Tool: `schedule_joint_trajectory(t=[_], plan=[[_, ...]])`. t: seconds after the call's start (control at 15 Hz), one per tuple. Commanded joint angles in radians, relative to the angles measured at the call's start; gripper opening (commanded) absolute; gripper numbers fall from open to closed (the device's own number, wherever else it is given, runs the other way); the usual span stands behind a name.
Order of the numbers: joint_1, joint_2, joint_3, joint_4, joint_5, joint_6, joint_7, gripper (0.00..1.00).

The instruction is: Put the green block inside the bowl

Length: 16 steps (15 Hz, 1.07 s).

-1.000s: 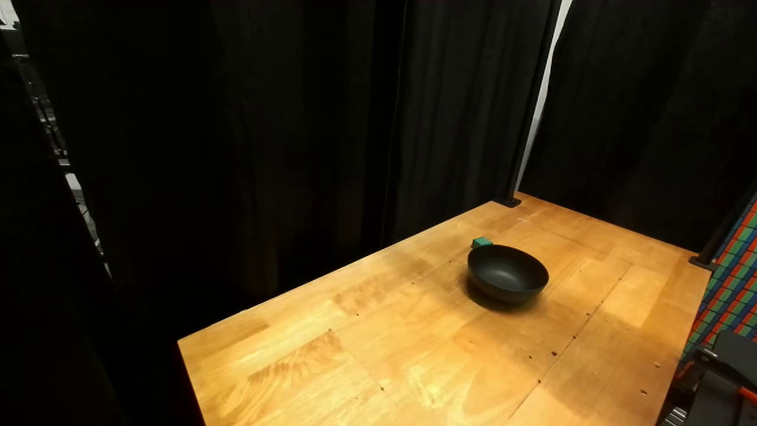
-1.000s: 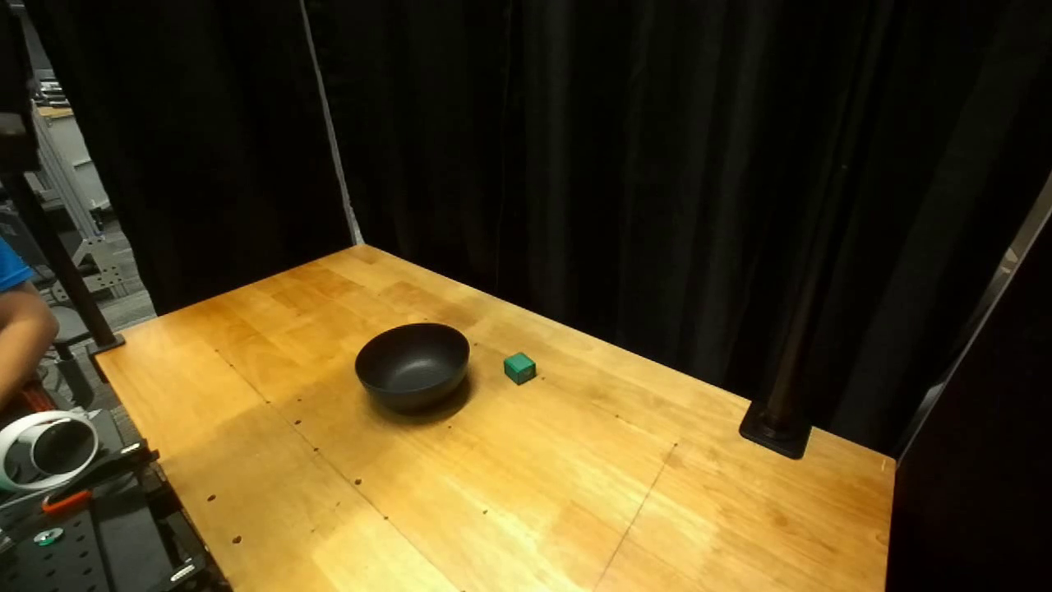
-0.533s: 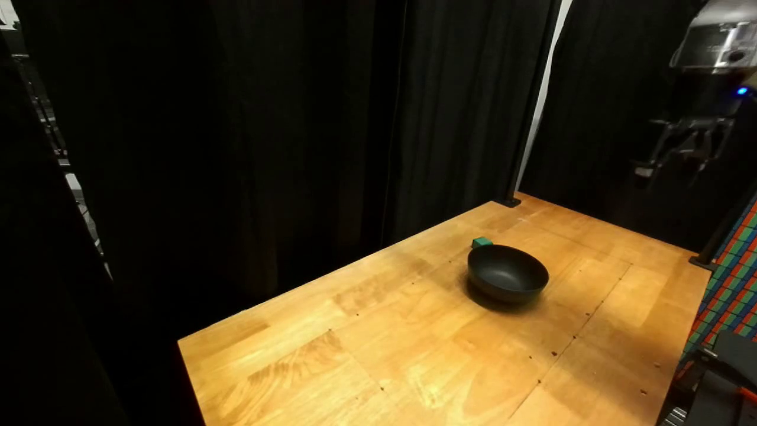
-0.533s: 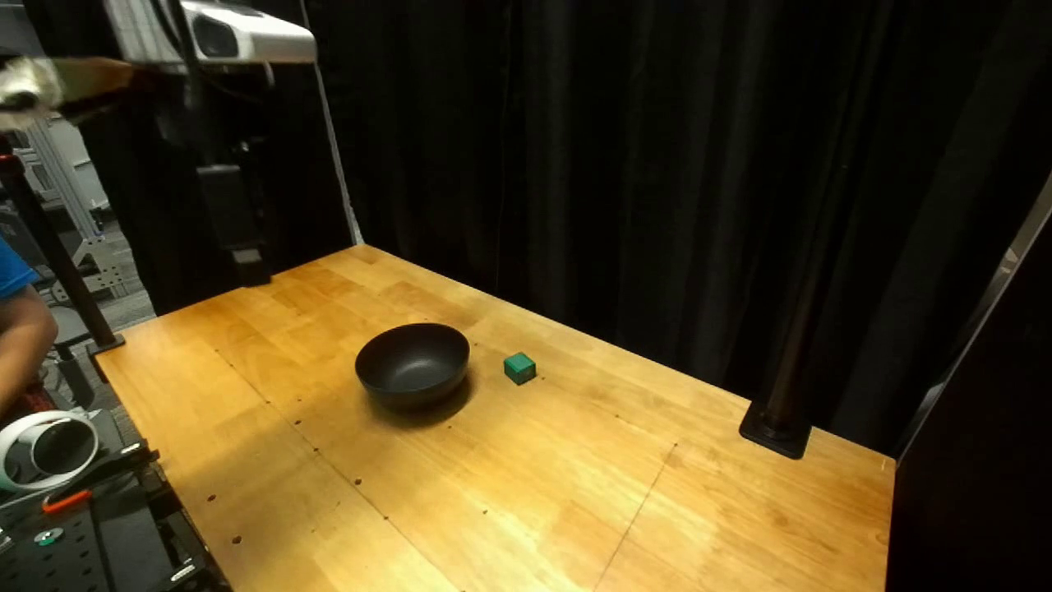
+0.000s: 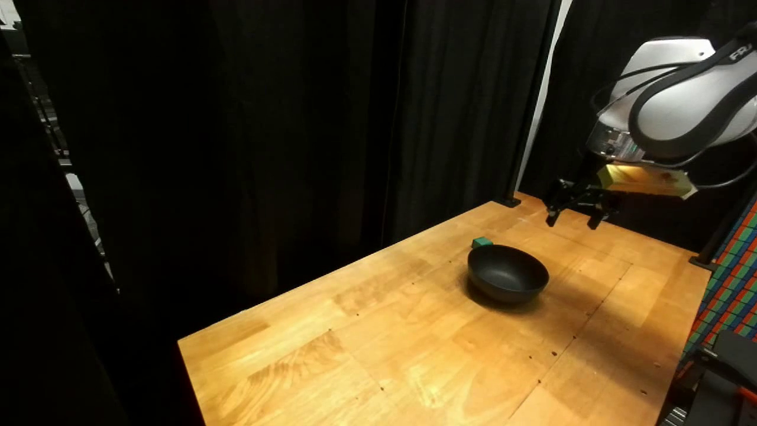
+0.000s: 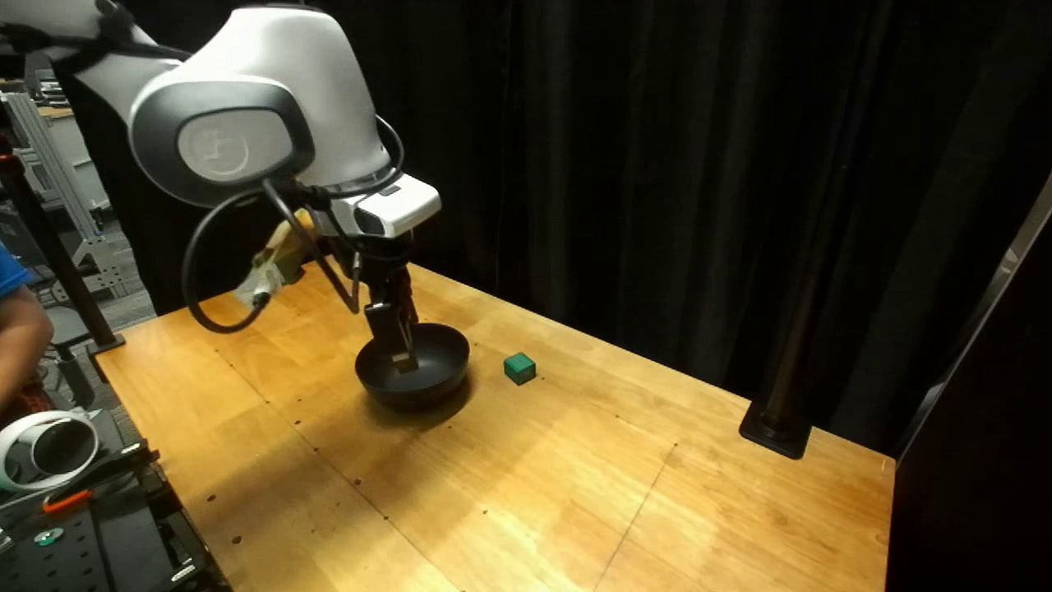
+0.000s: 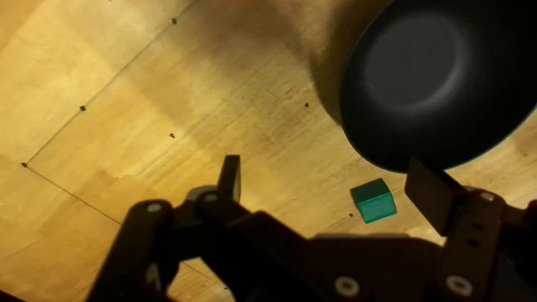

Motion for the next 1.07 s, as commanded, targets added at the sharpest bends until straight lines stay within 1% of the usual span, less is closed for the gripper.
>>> schedule_joint_trajectory(t=[0.0, 0.07, 0.13, 0.2, 0.4, 0.47, 0.53, 0.6, 0.67, 0.8, 0.87, 1.0], plan=[[0.062, 0.147, -0.043, 0.081, -0.056, 0.174, 0.166, 1.0], [0.094, 0.178, -0.068, 0.096, -0.075, 0.219, 0.21, 1.0], [0.141, 0.211, -0.118, 0.112, -0.133, 0.266, 0.281, 1.0], [0.158, 0.242, -0.143, 0.134, -0.226, 0.3, 0.376, 1.0], [0.354, 0.333, -0.357, 0.217, -0.425, 0.346, 0.609, 1.0], [0.43, 0.366, -0.436, 0.248, -0.483, 0.35, 0.688, 1.0], [0.492, 0.401, -0.493, 0.277, -0.522, 0.344, 0.752, 1.0], [0.535, 0.433, -0.527, 0.299, -0.538, 0.339, 0.799, 1.0], [0.568, 0.459, -0.548, 0.315, -0.541, 0.334, 0.835, 1.0], [0.604, 0.499, -0.551, 0.337, -0.517, 0.329, 0.869, 1.0], [0.601, 0.513, -0.532, 0.344, -0.501, 0.328, 0.87, 1.0], [0.605, 0.546, -0.516, 0.36, -0.489, 0.327, 0.886, 1.0]])
